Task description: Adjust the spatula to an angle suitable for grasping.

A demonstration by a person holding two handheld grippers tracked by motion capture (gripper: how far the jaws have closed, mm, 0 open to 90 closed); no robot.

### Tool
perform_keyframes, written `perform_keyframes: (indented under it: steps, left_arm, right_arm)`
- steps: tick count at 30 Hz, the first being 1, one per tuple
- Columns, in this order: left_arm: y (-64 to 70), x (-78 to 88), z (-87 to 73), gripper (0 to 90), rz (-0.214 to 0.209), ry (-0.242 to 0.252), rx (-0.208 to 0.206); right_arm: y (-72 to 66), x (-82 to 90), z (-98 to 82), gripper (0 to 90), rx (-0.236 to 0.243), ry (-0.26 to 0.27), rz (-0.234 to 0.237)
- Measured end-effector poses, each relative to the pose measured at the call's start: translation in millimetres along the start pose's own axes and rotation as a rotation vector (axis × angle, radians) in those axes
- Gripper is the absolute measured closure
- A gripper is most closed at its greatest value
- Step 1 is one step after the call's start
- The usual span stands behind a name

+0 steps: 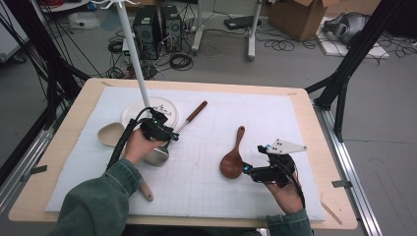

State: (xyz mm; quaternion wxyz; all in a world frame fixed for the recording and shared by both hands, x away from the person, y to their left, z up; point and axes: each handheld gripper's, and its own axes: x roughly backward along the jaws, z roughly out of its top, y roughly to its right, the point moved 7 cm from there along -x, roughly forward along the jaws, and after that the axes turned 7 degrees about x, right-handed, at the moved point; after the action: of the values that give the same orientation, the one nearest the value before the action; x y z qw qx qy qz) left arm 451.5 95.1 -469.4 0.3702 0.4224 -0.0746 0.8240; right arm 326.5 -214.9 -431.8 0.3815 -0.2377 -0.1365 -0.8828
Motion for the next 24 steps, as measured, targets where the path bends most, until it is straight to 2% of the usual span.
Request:
perform_keyframes:
  steps: [8, 14, 19, 24]
  left_arm:
    - [-1.8, -5.2, -3.1, 63.6, 0.011, -0.027, 0.008]
    - [-1.2, -7.2, -3.8, 68.9, 0.010, -0.034, 0.009]
    - [-2.4, -10.1, -6.5, 72.3, 0.016, -0.061, 0.013]
    - [-3.5, -10.5, -6.4, 74.4, 0.017, -0.058, 0.019]
  right_arm:
    - [0.4, 0.6, 0.1, 14.7, 0.002, 0.002, -0.002]
    - [0.1, 0.2, 0.4, 14.7, 0.003, 0.004, -0.002]
    - [0.2, 0.2, 0.3, 14.8, 0.005, 0.003, -0.003]
    - [-0.3, -0.1, 0.4, 14.8, 0.006, 0.003, 0.000]
